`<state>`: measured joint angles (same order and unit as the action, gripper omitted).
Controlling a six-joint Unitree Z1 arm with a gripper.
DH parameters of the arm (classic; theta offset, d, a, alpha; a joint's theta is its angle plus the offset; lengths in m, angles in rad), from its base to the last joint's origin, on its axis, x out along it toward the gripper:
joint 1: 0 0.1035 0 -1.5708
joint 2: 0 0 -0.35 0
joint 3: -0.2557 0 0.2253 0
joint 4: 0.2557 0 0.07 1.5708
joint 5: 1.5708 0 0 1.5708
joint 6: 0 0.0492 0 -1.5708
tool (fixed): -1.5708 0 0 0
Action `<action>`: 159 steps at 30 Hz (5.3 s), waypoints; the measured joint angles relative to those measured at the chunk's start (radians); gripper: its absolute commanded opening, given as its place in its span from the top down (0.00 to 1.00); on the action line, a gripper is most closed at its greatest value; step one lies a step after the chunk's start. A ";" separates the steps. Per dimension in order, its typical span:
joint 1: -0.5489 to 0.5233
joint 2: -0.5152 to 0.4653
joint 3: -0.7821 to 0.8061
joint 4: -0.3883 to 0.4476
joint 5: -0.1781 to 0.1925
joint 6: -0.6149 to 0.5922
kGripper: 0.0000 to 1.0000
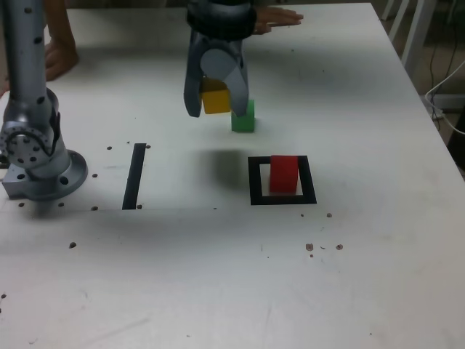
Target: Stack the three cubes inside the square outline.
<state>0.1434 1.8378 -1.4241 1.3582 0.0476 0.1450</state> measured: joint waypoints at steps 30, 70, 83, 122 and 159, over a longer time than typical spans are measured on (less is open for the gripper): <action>-0.237 0.209 -0.304 0.113 -0.045 -0.061 0.73; -0.216 0.350 -0.372 0.096 -0.079 -0.040 0.62; -0.200 0.360 -0.355 0.083 -0.079 -0.017 0.03; 0.114 0.125 -0.088 0.038 0.064 0.079 0.02; 0.224 0.309 -0.117 -0.048 0.000 0.301 0.15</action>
<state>0.3672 2.1465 -1.5406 1.3106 0.0478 0.4459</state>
